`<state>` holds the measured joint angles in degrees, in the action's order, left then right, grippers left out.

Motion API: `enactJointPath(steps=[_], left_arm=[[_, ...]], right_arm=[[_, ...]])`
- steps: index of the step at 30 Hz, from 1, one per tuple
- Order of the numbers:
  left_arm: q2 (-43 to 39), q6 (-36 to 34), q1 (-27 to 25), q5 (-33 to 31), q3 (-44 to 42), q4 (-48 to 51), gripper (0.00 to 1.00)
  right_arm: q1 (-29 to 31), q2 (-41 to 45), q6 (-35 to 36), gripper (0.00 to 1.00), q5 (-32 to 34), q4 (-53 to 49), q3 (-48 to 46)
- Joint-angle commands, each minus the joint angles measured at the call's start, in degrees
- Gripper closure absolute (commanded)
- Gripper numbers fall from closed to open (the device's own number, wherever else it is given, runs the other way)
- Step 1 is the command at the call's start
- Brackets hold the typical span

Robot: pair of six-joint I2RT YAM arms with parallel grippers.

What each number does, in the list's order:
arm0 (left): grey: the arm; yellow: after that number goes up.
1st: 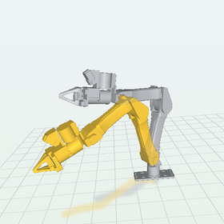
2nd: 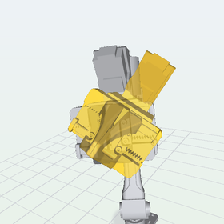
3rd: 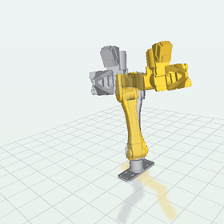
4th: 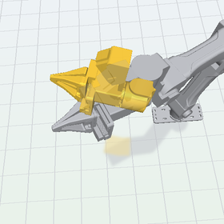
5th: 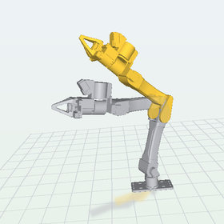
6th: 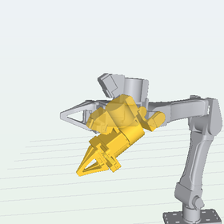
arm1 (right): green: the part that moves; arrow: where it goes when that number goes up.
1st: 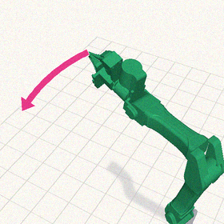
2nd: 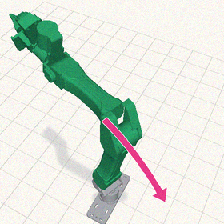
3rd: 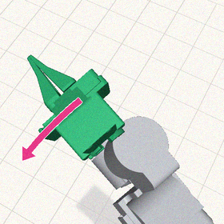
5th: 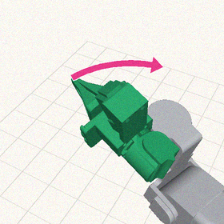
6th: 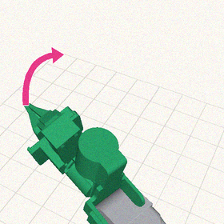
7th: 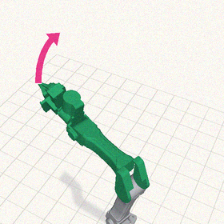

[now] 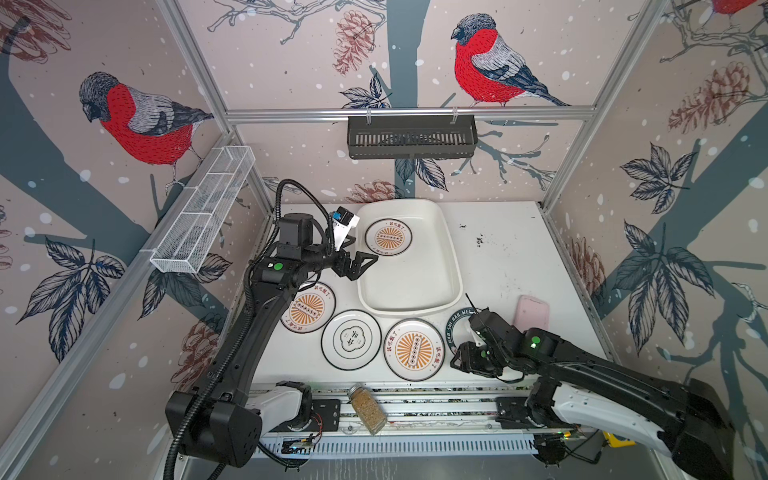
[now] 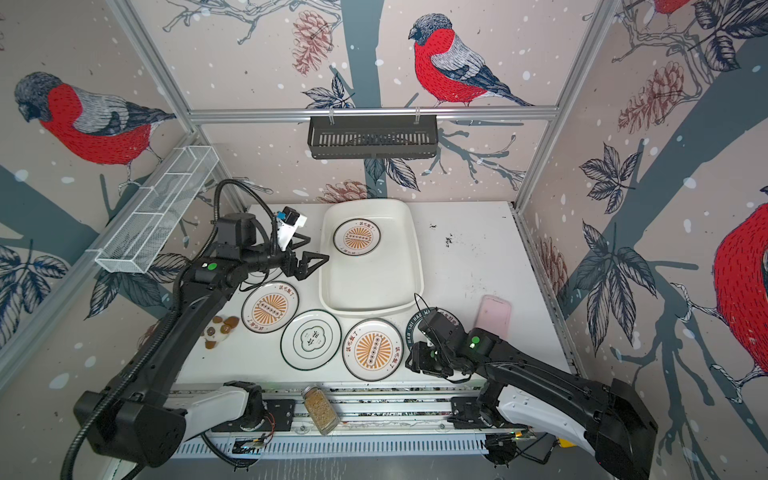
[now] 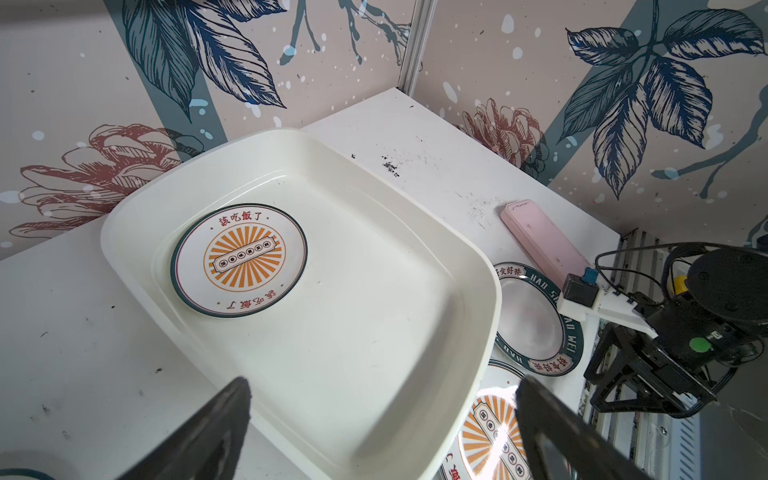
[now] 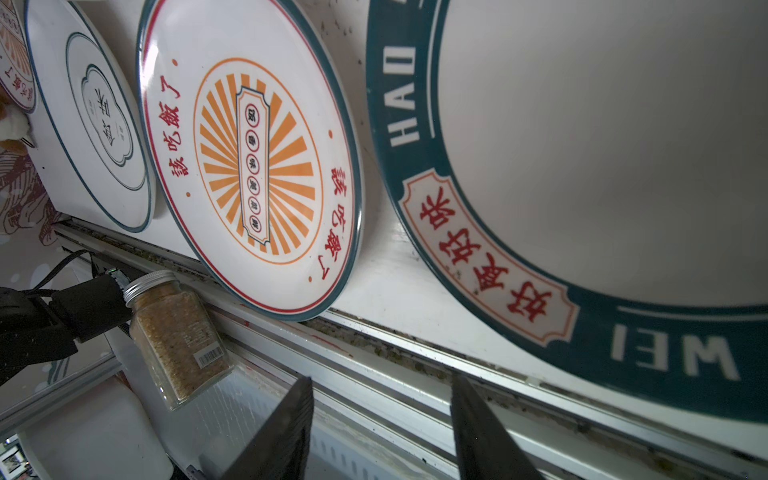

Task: Place the plates into the plastic bin on the countertop

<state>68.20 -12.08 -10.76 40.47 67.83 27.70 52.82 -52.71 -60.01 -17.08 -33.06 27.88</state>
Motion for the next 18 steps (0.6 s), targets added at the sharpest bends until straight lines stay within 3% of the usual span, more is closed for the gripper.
enactJointPath(steps=[1,18], left_arm=[[-0.7,-1.8,-0.1,1.3,-0.1,0.4,0.02],[-0.9,-2.6,-0.2,1.8,-0.8,0.4,0.02]], right_arm=[[0.3,-1.2,-0.7,0.44,-0.7,2.4,0.0],[-1.2,-5.8,0.5,0.44,1.8,4.7,-2.2]])
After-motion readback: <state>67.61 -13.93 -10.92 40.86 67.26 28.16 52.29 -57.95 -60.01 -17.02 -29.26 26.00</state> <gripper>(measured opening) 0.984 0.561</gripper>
